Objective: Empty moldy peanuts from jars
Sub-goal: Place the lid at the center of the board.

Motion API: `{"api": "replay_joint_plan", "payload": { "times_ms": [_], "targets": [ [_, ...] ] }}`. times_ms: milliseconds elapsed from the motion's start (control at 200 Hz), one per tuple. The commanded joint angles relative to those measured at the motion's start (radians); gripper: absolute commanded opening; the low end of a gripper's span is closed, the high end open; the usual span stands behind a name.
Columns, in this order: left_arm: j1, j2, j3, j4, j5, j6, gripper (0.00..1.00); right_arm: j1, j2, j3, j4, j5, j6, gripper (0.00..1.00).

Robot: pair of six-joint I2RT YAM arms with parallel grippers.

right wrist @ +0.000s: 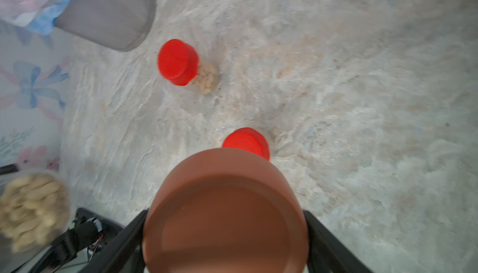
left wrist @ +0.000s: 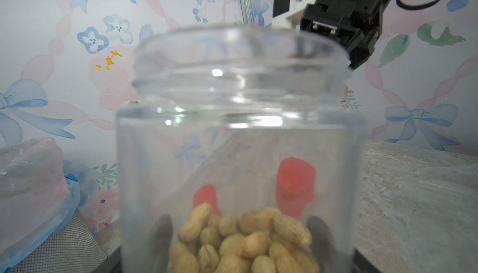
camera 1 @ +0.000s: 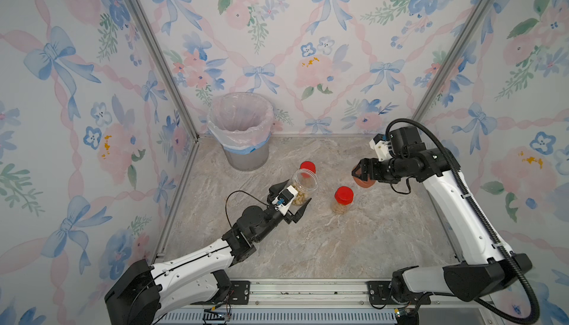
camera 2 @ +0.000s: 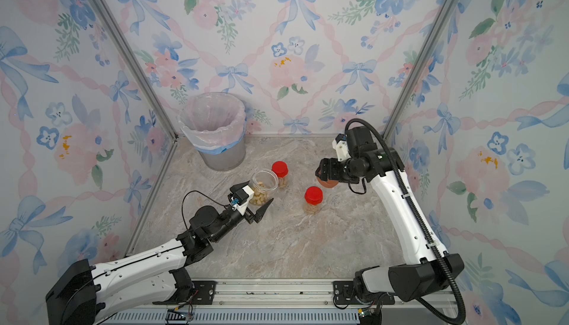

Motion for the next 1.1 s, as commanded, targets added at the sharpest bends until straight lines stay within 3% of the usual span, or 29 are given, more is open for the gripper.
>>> {"api": "replay_joint_plan", "payload": {
  "times_ms": [0, 160, 355, 815, 1095],
  "targets": [
    [0.01, -0.038, 0.009, 0.093, -0.02, 0.003, 0.2, -0.108, -0.007, -0.102, 0.1, 0.035, 0.0, 0.83],
    [0.015, -0.024, 0.013, 0.093, -0.025, 0.0, 0.2, -0.203, 0.072, -0.198, 0.188, 0.072, -0.017, 0.83],
    [0.025, -0.015, 0.019, 0.093, -0.031, 0.001, 0.2, -0.247, 0.216, -0.249, 0.218, 0.165, 0.028, 0.82],
    [0.057, 0.004, 0.03, 0.093, -0.027, -0.006, 0.2, -0.298, 0.446, -0.258, 0.262, 0.213, 0.08, 0.82],
    [0.073, 0.019, 0.044, 0.093, -0.024, -0.01, 0.21, -0.302, 0.496, -0.253, 0.261, 0.235, 0.095, 0.82]
  ]
}}
